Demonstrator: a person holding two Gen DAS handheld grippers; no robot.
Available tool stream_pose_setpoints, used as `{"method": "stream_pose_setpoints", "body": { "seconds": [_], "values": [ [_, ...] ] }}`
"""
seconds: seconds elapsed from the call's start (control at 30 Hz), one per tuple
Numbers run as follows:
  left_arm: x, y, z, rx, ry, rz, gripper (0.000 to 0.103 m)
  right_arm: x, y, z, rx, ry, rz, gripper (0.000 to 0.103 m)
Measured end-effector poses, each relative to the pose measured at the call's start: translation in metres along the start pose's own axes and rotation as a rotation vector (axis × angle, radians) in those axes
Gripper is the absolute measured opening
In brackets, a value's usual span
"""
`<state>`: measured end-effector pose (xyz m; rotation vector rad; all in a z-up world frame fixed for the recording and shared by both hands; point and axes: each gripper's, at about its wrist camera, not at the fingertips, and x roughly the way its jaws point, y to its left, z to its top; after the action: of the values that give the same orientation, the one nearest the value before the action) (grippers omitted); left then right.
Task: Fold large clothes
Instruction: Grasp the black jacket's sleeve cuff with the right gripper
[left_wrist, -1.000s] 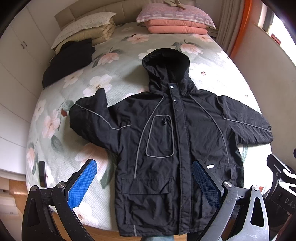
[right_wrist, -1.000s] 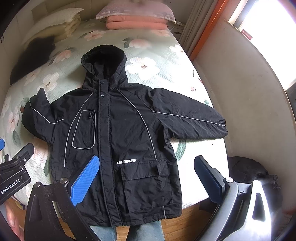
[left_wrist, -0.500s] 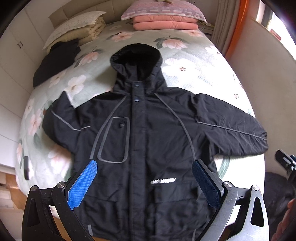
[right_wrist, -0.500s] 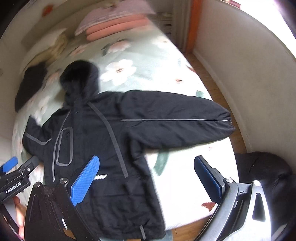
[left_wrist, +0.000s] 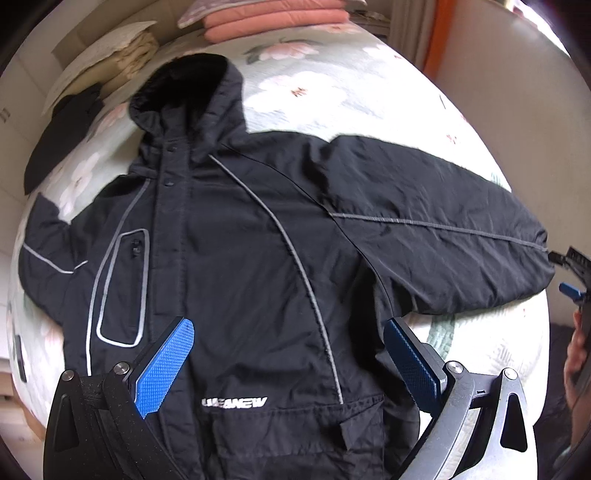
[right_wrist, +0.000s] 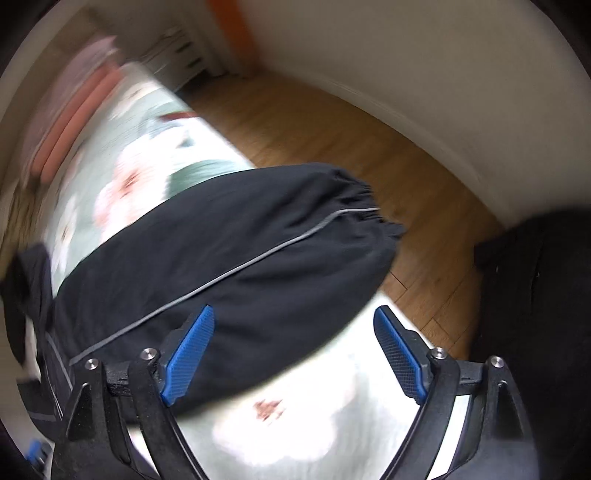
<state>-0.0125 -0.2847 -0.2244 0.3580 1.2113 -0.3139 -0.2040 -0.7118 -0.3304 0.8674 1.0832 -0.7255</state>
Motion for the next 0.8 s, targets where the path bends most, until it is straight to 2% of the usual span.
{"method": "stream_pose_setpoints", "body": {
  "seconds": [0.1,0.2,0.4,0.5,0.57,0.6,0.63,0.8],
  "values": [
    [0.012,-0.009,-0.002,0.015,0.020,0.004,0.103,0.022,-0.030,0.015,0.060,0.031,0.041,0.088],
    [0.018,-0.018,-0.003,0.020,0.030,0.004,0.103,0.038,-0.041,0.021,0.068,0.060,0.077,0.086],
    [0.021,-0.036,0.001,0.020,0.037,0.001,0.103,0.067,-0.062,0.027,0.194,0.108,0.268,0.084],
    [0.025,-0.046,0.005,0.027,0.034,-0.008,0.103,0.076,-0.064,0.031,0.215,0.120,0.349,0.069],
    [0.028,-0.049,0.007,0.023,0.034,-0.012,0.103,0.071,-0.063,0.032,0.209,0.094,0.336,0.051],
    [0.029,-0.050,0.009,0.020,0.034,-0.013,0.103,0.066,-0.060,0.032,0.197,0.078,0.311,0.046],
    [0.031,-0.051,0.010,0.016,0.036,-0.015,0.103,0.061,-0.059,0.032,0.187,0.064,0.293,0.034],
    [0.029,-0.042,0.010,-0.007,0.032,-0.012,0.103,0.003,-0.029,0.022,0.021,-0.072,0.140,0.023]
  ]
}}
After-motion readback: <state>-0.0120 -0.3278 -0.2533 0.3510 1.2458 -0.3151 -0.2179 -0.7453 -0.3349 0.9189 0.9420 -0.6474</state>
